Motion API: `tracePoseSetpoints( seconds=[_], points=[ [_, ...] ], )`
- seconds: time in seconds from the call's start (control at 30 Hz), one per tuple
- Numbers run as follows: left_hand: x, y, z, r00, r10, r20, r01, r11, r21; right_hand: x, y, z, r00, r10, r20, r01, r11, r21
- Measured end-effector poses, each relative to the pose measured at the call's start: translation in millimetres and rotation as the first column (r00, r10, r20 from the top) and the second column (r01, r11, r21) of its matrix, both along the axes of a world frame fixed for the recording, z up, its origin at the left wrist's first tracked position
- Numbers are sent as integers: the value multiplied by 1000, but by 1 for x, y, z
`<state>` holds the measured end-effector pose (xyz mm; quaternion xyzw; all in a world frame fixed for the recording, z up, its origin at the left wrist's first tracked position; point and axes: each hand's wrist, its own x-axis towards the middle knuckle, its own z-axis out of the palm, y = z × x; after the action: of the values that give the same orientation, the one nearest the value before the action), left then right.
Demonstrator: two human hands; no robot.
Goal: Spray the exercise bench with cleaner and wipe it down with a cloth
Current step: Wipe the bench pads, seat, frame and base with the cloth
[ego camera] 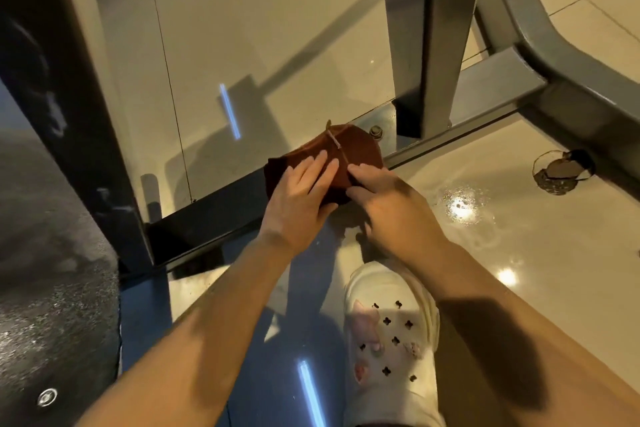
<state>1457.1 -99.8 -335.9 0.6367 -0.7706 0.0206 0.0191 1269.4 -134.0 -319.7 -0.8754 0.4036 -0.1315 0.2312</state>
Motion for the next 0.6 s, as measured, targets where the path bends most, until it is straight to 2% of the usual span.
tracePoseSetpoints(
  seconds=[0.1, 0.2, 0.33, 0.4, 0.5, 0.6],
  points=[
    [1, -20, -13, 992, -33, 124, 37, 999, -26, -26, -6, 9, 961, -263, 80, 256, 962, 90],
    [-22, -41, -21, 982, -31, 189, 43, 997, -56, -53, -12, 14, 904, -409, 124, 393, 910, 133],
    [-65, -52, -35, 953, 240, 185, -206, 961, -184, -75, -24, 15, 842, -537, 55, 520, 835, 181],
    [-83, -57, -38, 925, 353, 141, -316, 920, -231, -74, -28, 17, 814, -579, 41, 558, 800, 221],
    [-103, -68, -37, 888, 456, 53, -434, 871, -231, -62, -33, 23, 814, -568, 120, 522, 806, 278],
    [-102, -70, -41, 898, 437, 38, -411, 868, -279, -51, -40, 31, 776, -608, 166, 524, 769, 367]
  ],
)
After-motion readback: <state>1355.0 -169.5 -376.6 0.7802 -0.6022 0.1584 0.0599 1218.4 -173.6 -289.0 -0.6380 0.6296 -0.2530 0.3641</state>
